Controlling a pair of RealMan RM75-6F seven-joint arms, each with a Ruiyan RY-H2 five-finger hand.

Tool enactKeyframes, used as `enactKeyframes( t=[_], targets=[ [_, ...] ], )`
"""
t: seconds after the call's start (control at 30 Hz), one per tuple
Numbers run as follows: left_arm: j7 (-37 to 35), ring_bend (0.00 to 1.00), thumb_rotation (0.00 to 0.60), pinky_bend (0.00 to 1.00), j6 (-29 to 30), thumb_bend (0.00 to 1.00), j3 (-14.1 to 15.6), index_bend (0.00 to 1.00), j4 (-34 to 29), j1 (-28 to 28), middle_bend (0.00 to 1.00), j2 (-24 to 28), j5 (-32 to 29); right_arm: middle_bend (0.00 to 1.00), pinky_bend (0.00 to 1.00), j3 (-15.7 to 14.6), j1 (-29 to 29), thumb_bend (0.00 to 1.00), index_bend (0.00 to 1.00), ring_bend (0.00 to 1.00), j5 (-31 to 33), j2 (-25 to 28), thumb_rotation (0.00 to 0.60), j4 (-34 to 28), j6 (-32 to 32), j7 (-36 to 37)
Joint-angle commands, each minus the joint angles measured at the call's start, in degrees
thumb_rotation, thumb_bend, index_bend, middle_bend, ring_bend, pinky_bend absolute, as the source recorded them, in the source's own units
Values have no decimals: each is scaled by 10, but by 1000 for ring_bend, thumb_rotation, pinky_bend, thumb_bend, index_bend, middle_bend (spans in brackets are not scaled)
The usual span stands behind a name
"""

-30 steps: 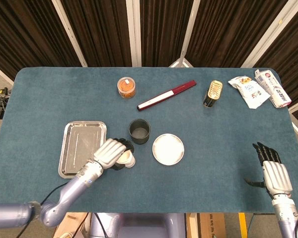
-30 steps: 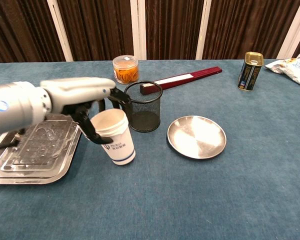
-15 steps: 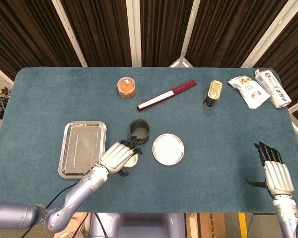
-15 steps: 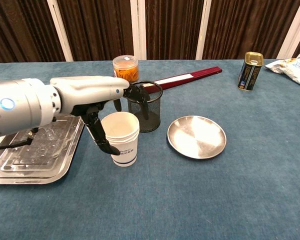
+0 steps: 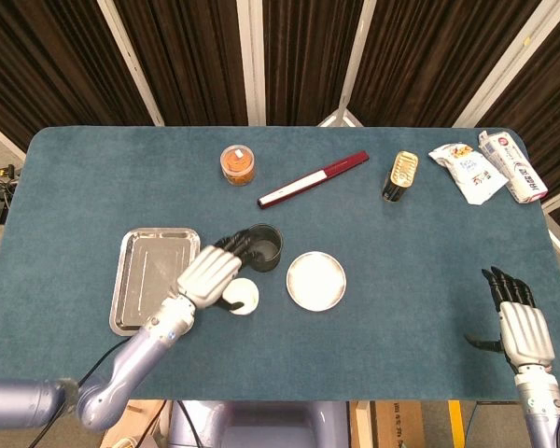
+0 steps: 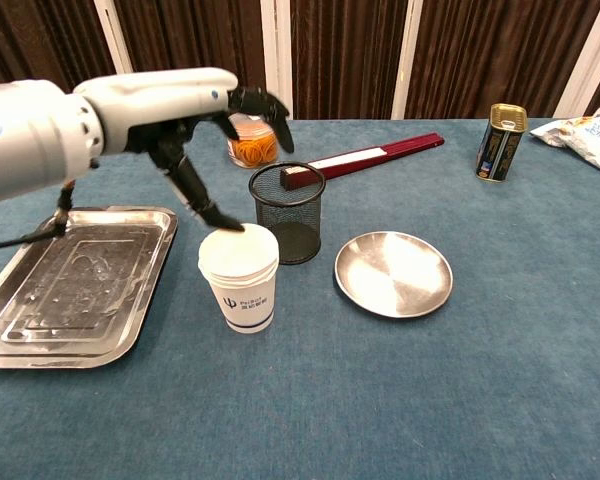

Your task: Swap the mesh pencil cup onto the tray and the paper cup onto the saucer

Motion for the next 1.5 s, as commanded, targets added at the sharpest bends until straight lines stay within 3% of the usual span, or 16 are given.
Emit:
enactKeyframes(
  t=[0.03,0.23,0.47,0.93,1.1,1.5],
  targets=[
    [-13,0,600,94,-25,0,-34,217,58,-31,1,-29,-22,0,0,3,1,0,0,0,7,-3,600,4,-5,-4],
    [8,0,600,67,-68,0,-51,184,109,-76,0,-53,-96,0,0,8,3,0,0,0,22,-7,600,10,-14,-12],
    [20,0,600,67,-81,0,-42,181,155,-103,0,-86,-131,0,0,10,4,0,0,0,29,-4,600,12,-25,-10],
    [19,0,600,76,-60,50,-24,181,225,-110,0,-131,-124,0,0,12,-3,0,0,0,24,7,600,6,-21,4],
    [16,0,600,141,-59,126,-24,186,239,-111,5,-136,-119,0,0,13,-4,0,0,0,23,8,600,5,-21,5],
    [11,48,600,222,-66,166,-17,224,265,-112,71,-144,-106,0,0,14,-3,0,0,0,23,6,600,7,-29,8]
  ],
)
